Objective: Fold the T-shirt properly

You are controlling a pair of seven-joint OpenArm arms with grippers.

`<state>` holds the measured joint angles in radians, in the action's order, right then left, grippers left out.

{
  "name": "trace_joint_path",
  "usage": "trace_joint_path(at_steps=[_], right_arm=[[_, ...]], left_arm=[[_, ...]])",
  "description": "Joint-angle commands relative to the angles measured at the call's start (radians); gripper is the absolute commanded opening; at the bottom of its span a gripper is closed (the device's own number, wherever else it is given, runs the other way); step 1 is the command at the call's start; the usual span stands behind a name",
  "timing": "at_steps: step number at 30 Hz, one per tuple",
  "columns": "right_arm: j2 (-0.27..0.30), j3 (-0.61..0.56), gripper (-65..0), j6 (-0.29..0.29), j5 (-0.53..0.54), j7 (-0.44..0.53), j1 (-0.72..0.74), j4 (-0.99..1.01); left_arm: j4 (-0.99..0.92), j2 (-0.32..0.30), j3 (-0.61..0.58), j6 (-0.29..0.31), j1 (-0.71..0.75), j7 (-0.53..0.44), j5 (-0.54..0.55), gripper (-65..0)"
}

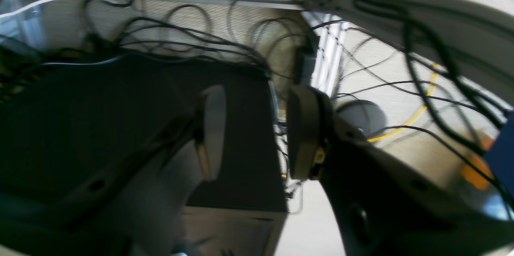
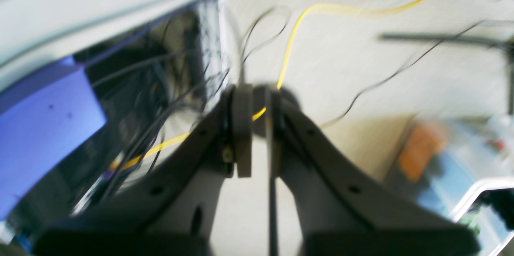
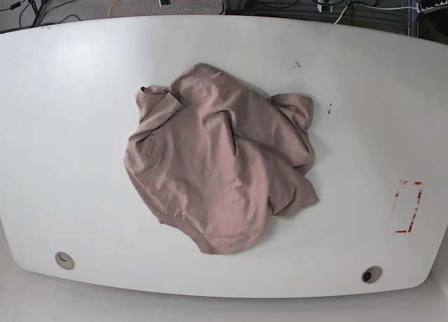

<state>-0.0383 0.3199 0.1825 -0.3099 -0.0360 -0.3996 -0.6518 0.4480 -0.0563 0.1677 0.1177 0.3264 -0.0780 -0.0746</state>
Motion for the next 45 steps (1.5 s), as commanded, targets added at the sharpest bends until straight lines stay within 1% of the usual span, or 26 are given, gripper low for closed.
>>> trace_joint_path(at_steps=[1, 15, 23, 29, 31, 37, 45], right_arm=[[0.001, 0.001, -59.5, -0.001, 0.003, -0.002, -0.032, -0.032], [-0.012, -0.002, -59.8, 0.000, 0.000, -0.011, -0.116, -0.152], [-0.019, -0.006, -59.9, -0.002, 0.003, -0.010, -0.150, -0.186], [-0.024, -0.008, -60.0, 0.000, 0.004, -0.011, -0.169, -0.215], [-0.030, -0.011, -60.1, -0.001, 0.004, -0.011, -0.171, -0.215], [-0.032, -0.013, -60.1, -0.001, 0.005, -0.009, -0.191, -0.238], [-0.038, -0.013, -60.2, 0.001, 0.004, -0.013, -0.235, -0.299]], left_arm=[[0.021, -0.005, 0.002, -0.001, 0.025, 0.001, 0.000, -41.4], [0.132, -0.004, -0.003, -0.002, 0.085, 0.002, -0.001, -41.6], [0.221, -0.012, -0.012, -0.003, 0.149, -0.001, -0.003, -42.0], [0.225, -0.018, -0.016, -0.003, 0.163, -0.004, -0.001, -42.0], [0.200, -0.027, -0.021, 0.001, 0.160, 0.003, -0.003, -42.0], [0.227, -0.037, -0.018, 0.001, 0.181, 0.001, -0.003, -41.9], [0.330, -0.039, -0.010, 0.008, 0.242, -0.001, -0.005, -41.8]])
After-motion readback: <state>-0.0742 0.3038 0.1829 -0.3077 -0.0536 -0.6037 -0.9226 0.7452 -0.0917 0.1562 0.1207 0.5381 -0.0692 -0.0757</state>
